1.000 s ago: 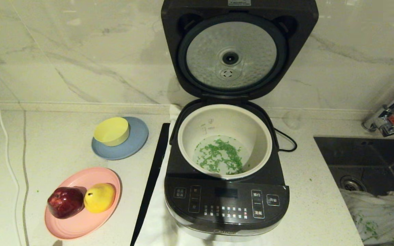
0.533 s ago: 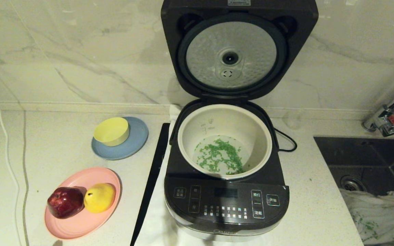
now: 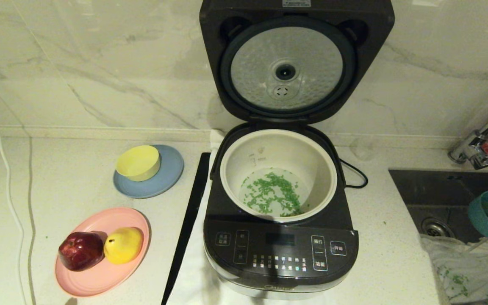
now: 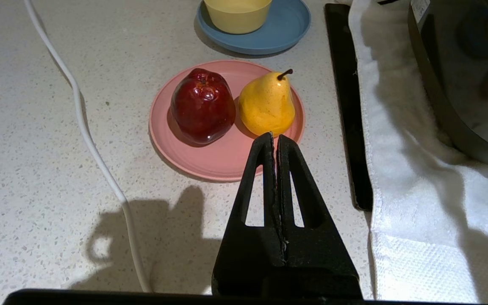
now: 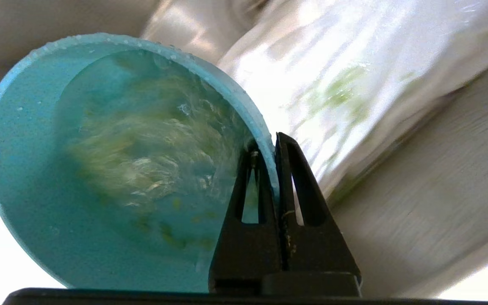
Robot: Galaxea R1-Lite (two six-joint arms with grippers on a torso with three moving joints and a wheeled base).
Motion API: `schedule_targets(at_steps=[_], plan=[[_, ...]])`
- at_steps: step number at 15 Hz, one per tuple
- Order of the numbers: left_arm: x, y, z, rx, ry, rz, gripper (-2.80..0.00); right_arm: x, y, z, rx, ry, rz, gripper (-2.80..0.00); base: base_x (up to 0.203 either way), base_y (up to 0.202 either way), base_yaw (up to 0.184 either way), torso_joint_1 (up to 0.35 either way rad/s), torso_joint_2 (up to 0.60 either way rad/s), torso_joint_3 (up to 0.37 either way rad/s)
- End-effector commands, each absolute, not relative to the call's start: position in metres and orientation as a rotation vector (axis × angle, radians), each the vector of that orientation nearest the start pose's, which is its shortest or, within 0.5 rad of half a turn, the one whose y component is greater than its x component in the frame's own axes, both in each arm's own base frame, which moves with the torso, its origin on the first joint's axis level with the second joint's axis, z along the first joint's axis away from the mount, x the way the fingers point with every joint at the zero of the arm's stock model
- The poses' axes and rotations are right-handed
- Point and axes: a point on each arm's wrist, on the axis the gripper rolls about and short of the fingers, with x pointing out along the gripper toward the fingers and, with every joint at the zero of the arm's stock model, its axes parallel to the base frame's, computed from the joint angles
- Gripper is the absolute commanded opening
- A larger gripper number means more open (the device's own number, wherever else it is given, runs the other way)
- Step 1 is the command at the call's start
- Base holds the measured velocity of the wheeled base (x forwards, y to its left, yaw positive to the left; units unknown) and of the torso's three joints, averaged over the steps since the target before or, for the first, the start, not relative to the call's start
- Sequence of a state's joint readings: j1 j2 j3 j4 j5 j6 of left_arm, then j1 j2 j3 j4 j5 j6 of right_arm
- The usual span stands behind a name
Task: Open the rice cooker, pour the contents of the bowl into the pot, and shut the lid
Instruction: Fill a bowl with water from the tap, then pour the water from the bowl into the rice cooker
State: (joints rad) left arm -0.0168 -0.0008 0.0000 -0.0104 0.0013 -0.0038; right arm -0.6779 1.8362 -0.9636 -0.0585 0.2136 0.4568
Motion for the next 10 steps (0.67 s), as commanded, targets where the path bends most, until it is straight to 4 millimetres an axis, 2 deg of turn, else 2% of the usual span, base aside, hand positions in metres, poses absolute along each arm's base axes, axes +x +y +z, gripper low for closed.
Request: schedule_targets(at_steps=[1,5,10], plan=[[-0.023,0.0,0.076,-0.004,-0.008,-0.015,-2.8,0.236,-0.141,0.173,0.708,0.607,-0.498,-2.8,0.0,0.0,0.0,0.0,0.0,0.0],[-0.023,0.0,0.076,-0.004,-0.008,-0.015,-2.8,0.223,-0.062,0.207,0.589,0.734,-0.343,-2.8,0.0,0.0,0.0,0.0,0.0,0.0],[-0.023,0.0,0.076,-0.005,-0.008,-0.015,-2.8,0.206,0.016,0.232,0.443,0.792,-0.153,-2.8,0.0,0.0,0.0,0.0,0.0,0.0]])
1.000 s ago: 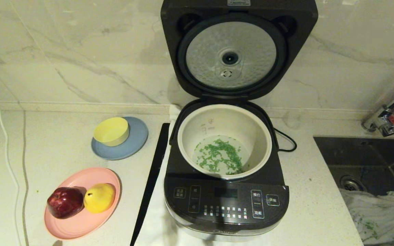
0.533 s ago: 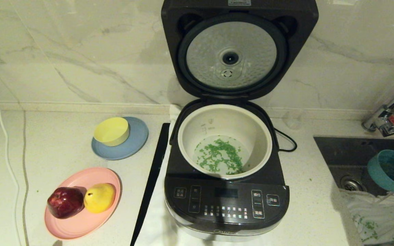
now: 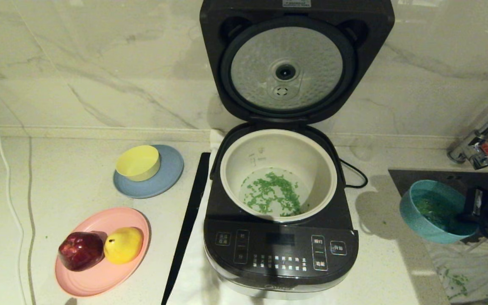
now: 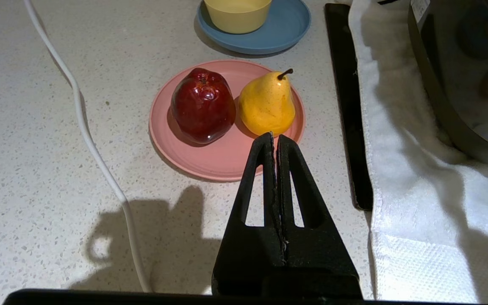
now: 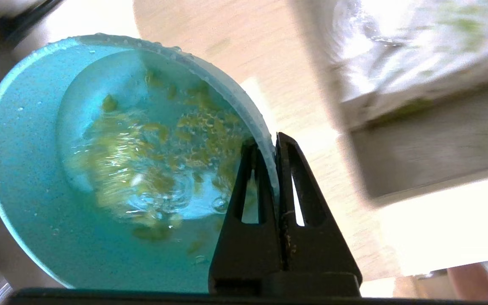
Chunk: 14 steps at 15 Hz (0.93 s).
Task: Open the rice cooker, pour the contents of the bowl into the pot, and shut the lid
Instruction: Pour the water from the bowl into the rice cooker
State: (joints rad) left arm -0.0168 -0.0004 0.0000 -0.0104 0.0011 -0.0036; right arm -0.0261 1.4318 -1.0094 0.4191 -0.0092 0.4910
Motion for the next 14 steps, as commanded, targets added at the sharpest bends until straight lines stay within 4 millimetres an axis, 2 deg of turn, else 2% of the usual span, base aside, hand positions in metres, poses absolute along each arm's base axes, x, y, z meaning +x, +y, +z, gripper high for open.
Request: schedule_targets(at_steps=[1,5,7,9,11,14], plan=[[-0.023,0.0,0.076,-0.004,-0.009,-0.015,-2.8,0.203,0.031,0.24,0.436,0.797,-0.112,-2.8,0.0,0.0,0.0,0.0,0.0,0.0],[-0.023,0.0,0.076,-0.005,-0.008,-0.015,-2.8,0.196,0.08,0.263,0.385,0.788,0.042,-2.8,0.0,0.0,0.0,0.0,0.0,0.0],[-0.023,0.0,0.076,-0.005,-0.008,-0.015,-2.8,0.202,0.104,0.268,0.331,0.762,0.053,-2.8,0.0,0.0,0.0,0.0,0.0,0.0],[-0.023,0.0,0.076,-0.003,-0.009,-0.015,-2.8,0.208,0.122,0.279,0.315,0.713,0.068,-2.8,0.0,0.0,0.0,0.0,0.0,0.0],[-0.023,0.0,0.076,-0.004,-0.008,-0.015,-2.8,0.206,0.139,0.292,0.313,0.668,0.122,-2.8,0.0,0.0,0.0,0.0,0.0,0.0],[-0.023,0.0,0.076,-0.005,-0.009,-0.015,-2.8,0.211,0.166,0.302,0.302,0.614,0.161,-2.8,0.0,0.0,0.0,0.0,0.0,0.0]])
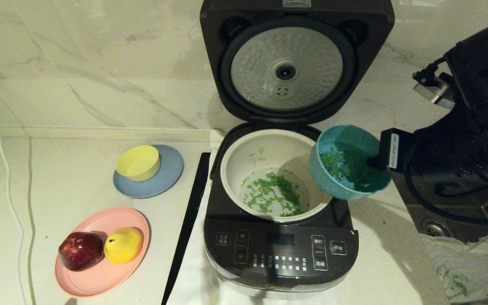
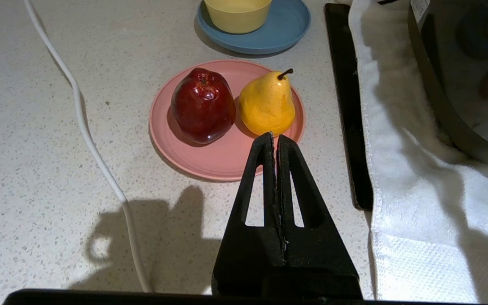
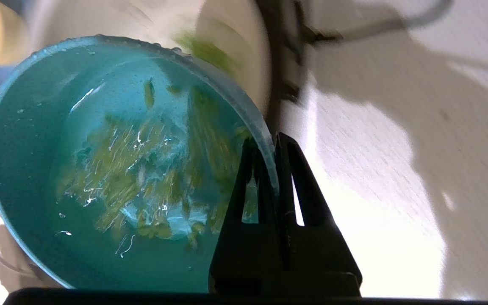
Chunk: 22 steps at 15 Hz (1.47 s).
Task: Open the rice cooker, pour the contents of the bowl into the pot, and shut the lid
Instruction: Pour the water from the bowl into the rice cooker
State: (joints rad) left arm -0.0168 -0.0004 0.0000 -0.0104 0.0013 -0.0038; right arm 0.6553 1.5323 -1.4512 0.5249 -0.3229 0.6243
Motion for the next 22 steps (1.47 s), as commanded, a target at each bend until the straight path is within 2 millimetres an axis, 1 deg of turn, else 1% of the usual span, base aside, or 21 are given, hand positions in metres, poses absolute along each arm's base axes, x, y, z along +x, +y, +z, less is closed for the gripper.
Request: schedule_targets(at_steps=[1,4,7,11,13,17,22], plan=[[-0.023,0.0,0.076,-0.005,-0.008,-0.015,-2.8,0.213,0.177,0.302,0.291,0.606,0.168,-2.8,0.0,0.0,0.0,0.0,0.0,0.0],[-0.023,0.0,0.076,-0.004,-0.008,-0.015,-2.8,0.218,0.206,0.297,0.248,0.586,0.166,-2.8,0.0,0.0,0.0,0.0,0.0,0.0],[-0.023,0.0,0.076,-0.004,-0.008,-0.015,-2.8,0.223,0.23,0.295,0.23,0.573,0.181,-2.8,0.0,0.0,0.0,0.0,0.0,0.0],[-0.023,0.0,0.076,-0.004,-0.009,-0.015,-2.8,0.238,0.257,0.283,0.194,0.547,0.129,-2.8,0.0,0.0,0.0,0.0,0.0,0.0],[-0.023,0.0,0.076,-0.005,-0.008,-0.015,-2.8,0.245,0.267,0.281,0.193,0.53,0.114,-2.8,0.0,0.0,0.0,0.0,0.0,0.0],[-0.023,0.0,0.076,-0.004,-0.008,-0.015,-2.8,0.258,0.279,0.278,0.185,0.483,0.056,-2.8,0.0,0.0,0.0,0.0,0.0,0.0],[-0.023,0.0,0.076,-0.003,-0.009,-0.015,-2.8,0.265,0.279,0.281,0.168,0.381,-0.052,-2.8,0.0,0.0,0.0,0.0,0.0,0.0]])
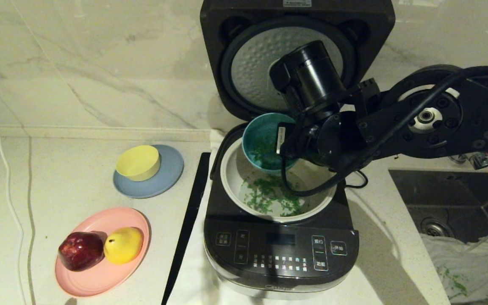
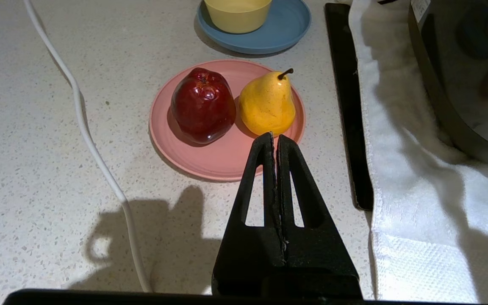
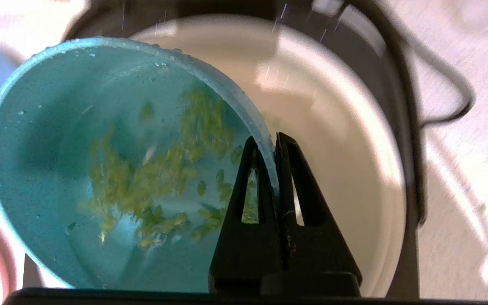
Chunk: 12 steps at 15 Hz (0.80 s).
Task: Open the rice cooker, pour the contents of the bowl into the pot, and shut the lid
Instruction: Pour the water from the bowl into the rice cooker
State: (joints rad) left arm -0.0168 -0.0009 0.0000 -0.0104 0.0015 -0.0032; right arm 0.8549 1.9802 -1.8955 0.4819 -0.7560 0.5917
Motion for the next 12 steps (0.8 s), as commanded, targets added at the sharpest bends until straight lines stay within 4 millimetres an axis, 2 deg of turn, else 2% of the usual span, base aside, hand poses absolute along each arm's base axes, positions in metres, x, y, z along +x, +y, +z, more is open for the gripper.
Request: schedule_targets(at_steps=[1,5,7,12], plan=[[-0.023,0.0,0.076,-0.003,-0.008,-0.015,-2.8,0.267,0.279,0.28,0.15,0.351,-0.084,-2.8,0.0,0.0,0.0,0.0,0.0,0.0],[-0.023,0.0,0.076,-0.004,-0.008,-0.015,-2.8,0.274,0.28,0.266,0.091,0.269,-0.167,-2.8,0.0,0.0,0.0,0.0,0.0,0.0],[-0.023,0.0,0.076,-0.004,-0.008,-0.015,-2.8,0.28,0.28,0.251,0.059,0.235,-0.201,-2.8,0.0,0.0,0.0,0.0,0.0,0.0],[-0.023,0.0,0.076,-0.004,-0.009,-0.015,-2.8,0.284,0.278,0.237,0.079,0.035,-0.18,-2.8,0.0,0.0,0.0,0.0,0.0,0.0]])
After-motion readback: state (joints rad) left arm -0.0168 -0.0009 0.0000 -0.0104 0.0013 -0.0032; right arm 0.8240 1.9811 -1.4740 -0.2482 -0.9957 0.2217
